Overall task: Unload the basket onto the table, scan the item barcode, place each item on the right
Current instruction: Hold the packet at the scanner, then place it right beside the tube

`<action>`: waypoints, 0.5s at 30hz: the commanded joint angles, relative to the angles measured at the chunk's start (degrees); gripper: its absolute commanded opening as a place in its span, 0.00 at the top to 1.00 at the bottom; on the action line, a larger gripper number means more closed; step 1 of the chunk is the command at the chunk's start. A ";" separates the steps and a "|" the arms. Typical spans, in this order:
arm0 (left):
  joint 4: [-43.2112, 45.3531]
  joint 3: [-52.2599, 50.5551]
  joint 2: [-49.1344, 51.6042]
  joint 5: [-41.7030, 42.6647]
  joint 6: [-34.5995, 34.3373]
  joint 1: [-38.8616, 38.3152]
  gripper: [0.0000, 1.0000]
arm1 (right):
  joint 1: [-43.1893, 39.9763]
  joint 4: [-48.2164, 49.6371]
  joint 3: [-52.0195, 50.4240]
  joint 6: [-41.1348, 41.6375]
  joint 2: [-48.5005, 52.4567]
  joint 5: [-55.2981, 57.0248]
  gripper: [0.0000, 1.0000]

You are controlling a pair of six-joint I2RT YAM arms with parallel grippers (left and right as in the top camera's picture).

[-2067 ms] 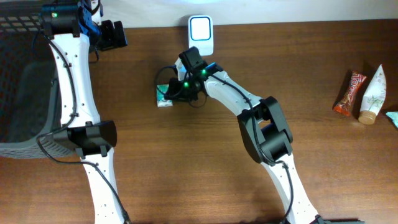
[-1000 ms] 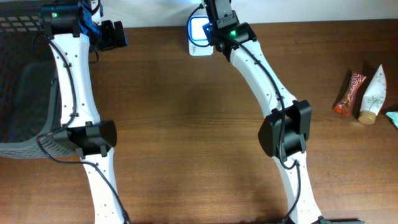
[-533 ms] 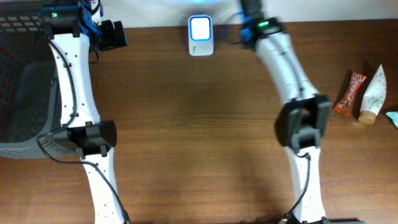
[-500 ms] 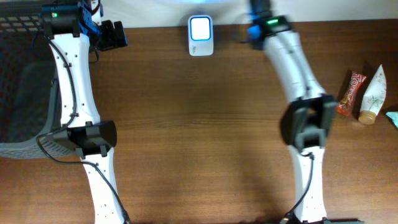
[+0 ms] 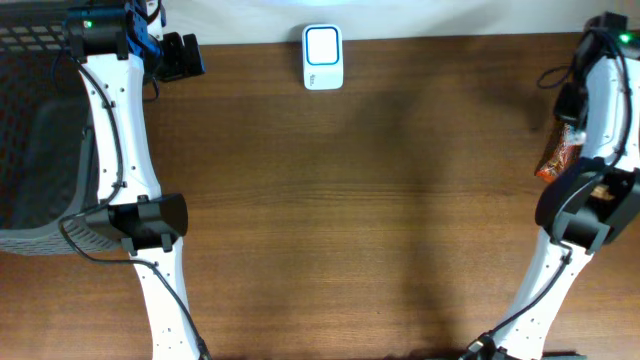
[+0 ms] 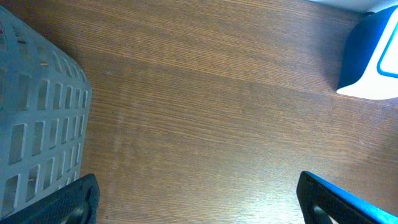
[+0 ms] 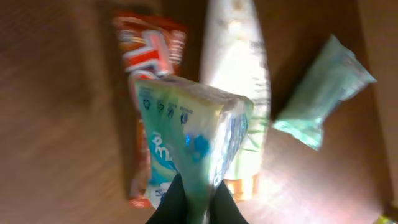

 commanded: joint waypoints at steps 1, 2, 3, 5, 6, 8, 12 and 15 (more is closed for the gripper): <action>-0.04 -0.33 0.09 0.42 0.57 0.09 0.01 | -2.47 -1.29 -0.20 -0.07 -2.67 -0.13 0.20; -0.04 -0.33 0.09 0.42 0.57 0.09 0.01 | -2.73 -1.64 -0.17 -0.07 -2.71 -1.18 0.08; -0.04 -0.33 0.09 0.42 0.57 0.09 0.01 | -2.73 -1.88 -0.13 0.15 -2.93 -1.46 0.01; -0.04 -0.33 0.09 0.42 0.57 0.09 0.01 | -2.54 -2.32 -0.13 2.25 -4.37 -1.51 0.01; -0.04 -0.33 0.09 0.42 0.57 0.09 0.01 | -2.34 -2.49 -0.13 2.82 -5.79 -1.46 0.01; -0.04 -0.33 0.09 0.42 0.57 0.09 0.01 | -2.32 -4.46 -0.13 2.95 -10.64 -2.58 0.01; -0.04 -0.33 0.09 0.42 0.57 0.09 0.01 | -1.95 -10.97 -0.13 2.86 -22.03 -13.27 0.01; -0.04 -0.33 0.09 0.42 0.57 0.09 0.01 | 0.74 -16.00 -0.15 2.21 -30.73 -16.65 0.01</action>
